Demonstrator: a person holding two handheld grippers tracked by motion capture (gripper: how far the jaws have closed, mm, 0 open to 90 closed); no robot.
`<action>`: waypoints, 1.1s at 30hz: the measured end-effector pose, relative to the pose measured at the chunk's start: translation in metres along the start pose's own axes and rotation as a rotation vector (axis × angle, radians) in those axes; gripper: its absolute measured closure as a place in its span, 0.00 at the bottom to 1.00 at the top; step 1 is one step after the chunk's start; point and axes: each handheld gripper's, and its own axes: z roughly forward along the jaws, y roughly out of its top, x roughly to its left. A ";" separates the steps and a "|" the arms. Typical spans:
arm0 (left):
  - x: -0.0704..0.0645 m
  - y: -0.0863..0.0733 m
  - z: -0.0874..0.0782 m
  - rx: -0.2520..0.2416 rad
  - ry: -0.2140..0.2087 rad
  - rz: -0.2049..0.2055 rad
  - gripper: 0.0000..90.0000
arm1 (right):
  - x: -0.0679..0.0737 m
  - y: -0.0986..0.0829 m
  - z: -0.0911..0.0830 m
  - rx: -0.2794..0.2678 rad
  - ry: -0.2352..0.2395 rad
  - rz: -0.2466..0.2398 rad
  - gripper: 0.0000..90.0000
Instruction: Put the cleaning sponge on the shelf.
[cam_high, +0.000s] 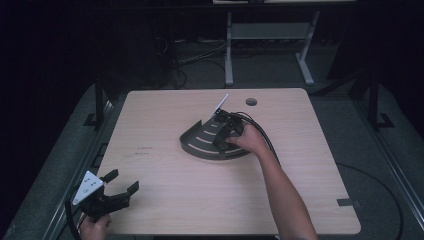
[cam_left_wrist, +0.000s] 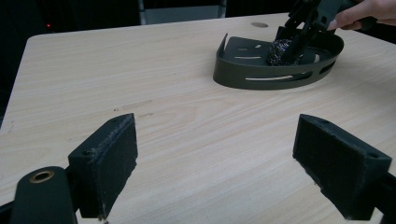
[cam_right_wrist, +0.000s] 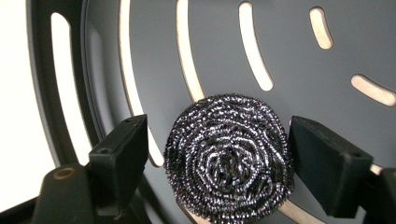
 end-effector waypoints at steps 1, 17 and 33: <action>0.000 0.000 0.000 0.001 0.000 0.001 0.15 | 0.000 0.000 -0.001 -0.002 0.004 0.001 0.21; -0.002 0.000 0.001 0.003 -0.005 0.006 0.15 | 0.003 -0.010 -0.020 -0.051 -0.003 0.003 0.20; -0.002 0.000 0.000 0.004 -0.001 0.008 0.15 | 0.005 -0.021 -0.040 -0.083 -0.008 -0.003 0.20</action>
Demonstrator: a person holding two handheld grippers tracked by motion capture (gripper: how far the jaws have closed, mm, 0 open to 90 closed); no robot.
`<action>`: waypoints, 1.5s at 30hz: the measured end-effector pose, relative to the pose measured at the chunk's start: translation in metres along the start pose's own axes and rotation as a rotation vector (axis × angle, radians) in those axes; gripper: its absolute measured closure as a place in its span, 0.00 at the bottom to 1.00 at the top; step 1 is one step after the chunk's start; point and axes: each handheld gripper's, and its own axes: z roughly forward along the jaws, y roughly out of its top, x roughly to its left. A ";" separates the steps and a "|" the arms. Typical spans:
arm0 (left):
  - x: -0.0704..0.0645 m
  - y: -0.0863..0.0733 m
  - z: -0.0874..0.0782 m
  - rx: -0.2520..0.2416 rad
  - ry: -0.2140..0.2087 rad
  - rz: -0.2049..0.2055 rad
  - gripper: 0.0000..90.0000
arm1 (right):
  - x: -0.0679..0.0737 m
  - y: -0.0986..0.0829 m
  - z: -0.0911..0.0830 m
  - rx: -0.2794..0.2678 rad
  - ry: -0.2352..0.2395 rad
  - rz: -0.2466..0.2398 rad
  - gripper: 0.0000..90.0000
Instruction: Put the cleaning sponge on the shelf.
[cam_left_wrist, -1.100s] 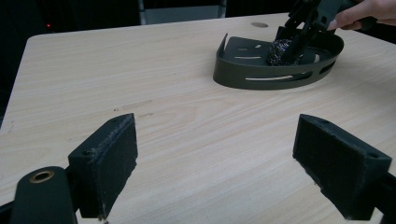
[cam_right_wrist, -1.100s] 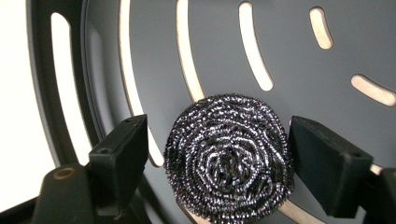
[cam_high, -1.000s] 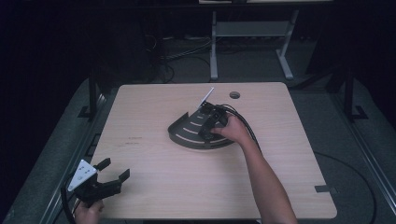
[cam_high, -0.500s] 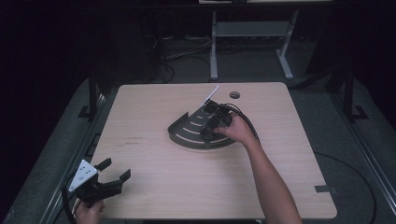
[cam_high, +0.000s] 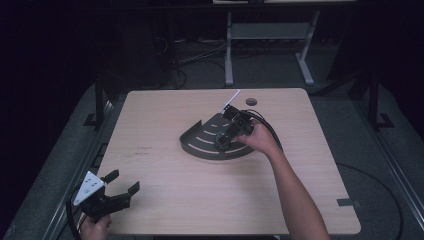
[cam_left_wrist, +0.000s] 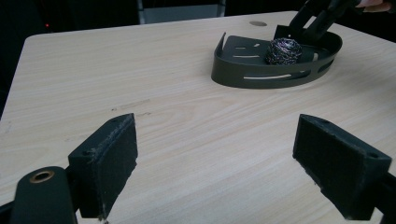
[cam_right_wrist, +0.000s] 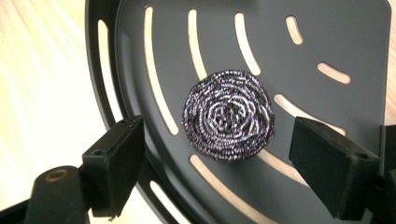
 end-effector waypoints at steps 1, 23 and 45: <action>0.000 0.000 0.000 0.000 0.001 0.001 0.15 | 0.000 -0.001 -0.001 -0.001 -0.002 0.000 0.20; -0.003 0.000 0.001 0.019 0.000 0.010 0.15 | 0.013 -0.032 -0.021 -0.030 0.000 -0.015 0.20; -0.004 0.000 0.000 0.019 0.007 0.016 0.15 | 0.029 -0.066 -0.040 -0.049 0.004 -0.029 0.20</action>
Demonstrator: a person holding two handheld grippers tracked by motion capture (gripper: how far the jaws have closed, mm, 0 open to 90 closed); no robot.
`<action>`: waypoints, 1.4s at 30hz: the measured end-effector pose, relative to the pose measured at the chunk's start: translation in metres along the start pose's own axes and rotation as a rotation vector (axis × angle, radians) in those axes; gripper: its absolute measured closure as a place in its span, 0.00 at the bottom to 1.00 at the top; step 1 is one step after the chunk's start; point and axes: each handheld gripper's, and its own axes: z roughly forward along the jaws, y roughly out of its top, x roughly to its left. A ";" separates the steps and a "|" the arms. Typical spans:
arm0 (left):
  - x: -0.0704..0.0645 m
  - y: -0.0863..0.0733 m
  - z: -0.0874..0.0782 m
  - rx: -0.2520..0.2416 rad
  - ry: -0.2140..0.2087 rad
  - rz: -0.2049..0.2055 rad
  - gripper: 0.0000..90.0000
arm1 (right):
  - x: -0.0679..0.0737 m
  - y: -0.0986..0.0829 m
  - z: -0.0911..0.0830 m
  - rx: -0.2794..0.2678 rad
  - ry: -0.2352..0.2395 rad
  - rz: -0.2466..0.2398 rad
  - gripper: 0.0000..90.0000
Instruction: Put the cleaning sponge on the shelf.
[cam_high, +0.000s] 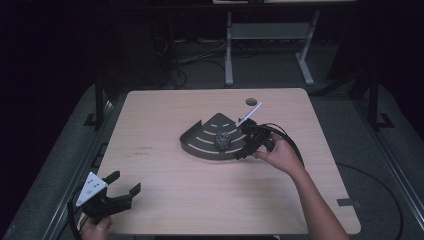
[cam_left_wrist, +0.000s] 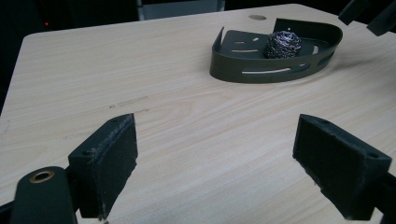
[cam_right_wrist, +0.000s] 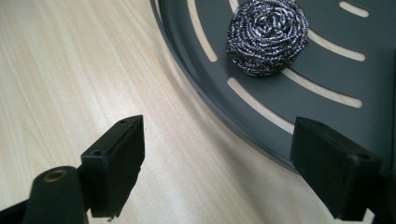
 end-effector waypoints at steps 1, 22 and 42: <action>0.000 0.000 0.000 -0.002 -0.001 -0.003 0.15 | 0.000 -0.001 -0.001 -0.004 0.001 -0.001 0.20; 0.000 0.000 0.000 -0.002 -0.008 -0.002 0.15 | 0.010 -0.029 -0.009 -0.021 0.012 -0.001 0.19; -0.001 0.000 0.000 -0.003 -0.004 -0.002 0.15 | 0.020 -0.064 -0.011 -0.045 0.016 0.011 0.19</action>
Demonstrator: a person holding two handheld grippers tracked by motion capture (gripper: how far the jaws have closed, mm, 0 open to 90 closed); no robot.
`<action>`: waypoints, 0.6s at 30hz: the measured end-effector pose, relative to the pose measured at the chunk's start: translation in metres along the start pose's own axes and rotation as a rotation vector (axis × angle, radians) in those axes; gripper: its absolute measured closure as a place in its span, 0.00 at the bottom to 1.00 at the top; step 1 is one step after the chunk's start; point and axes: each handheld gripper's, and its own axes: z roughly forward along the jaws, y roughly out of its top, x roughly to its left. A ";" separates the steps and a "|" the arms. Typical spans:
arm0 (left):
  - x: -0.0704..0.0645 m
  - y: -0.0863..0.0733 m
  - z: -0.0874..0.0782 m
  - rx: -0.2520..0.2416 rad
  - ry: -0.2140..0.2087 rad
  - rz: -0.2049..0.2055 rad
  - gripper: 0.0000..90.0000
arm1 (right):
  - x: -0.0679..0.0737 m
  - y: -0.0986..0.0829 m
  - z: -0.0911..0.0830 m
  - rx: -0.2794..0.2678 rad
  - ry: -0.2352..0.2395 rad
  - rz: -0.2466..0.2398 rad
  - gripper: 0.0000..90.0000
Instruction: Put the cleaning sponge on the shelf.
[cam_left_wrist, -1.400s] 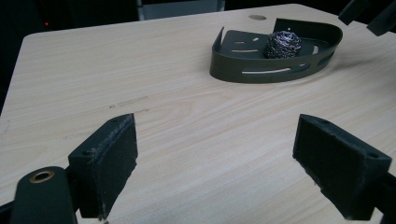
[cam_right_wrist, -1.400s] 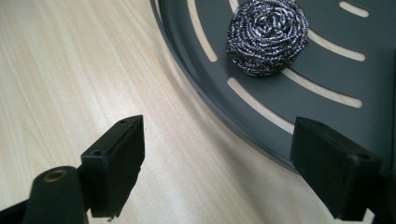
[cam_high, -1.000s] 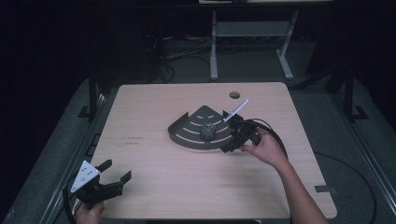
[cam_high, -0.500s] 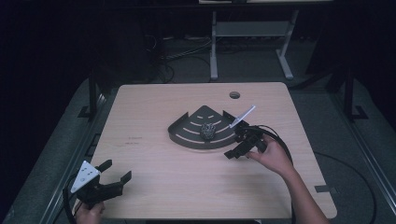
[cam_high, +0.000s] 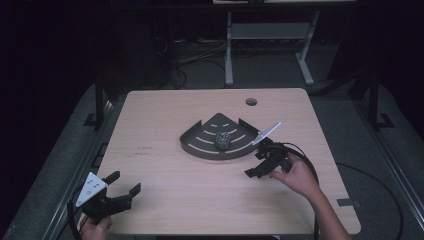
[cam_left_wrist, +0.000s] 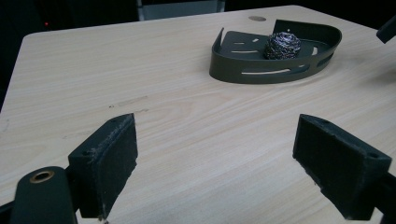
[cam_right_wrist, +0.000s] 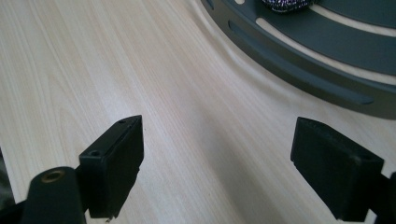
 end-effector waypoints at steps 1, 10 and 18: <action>0.000 0.000 0.000 0.000 0.001 0.000 0.15 | 0.000 -0.002 0.000 0.001 0.000 0.003 0.19; 0.000 0.000 0.000 0.002 0.000 0.001 0.15 | 0.003 -0.018 -0.002 -0.010 -0.005 0.013 0.19; -0.002 0.000 0.001 0.002 -0.003 0.001 0.15 | 0.005 -0.035 -0.003 -0.013 -0.012 0.023 0.19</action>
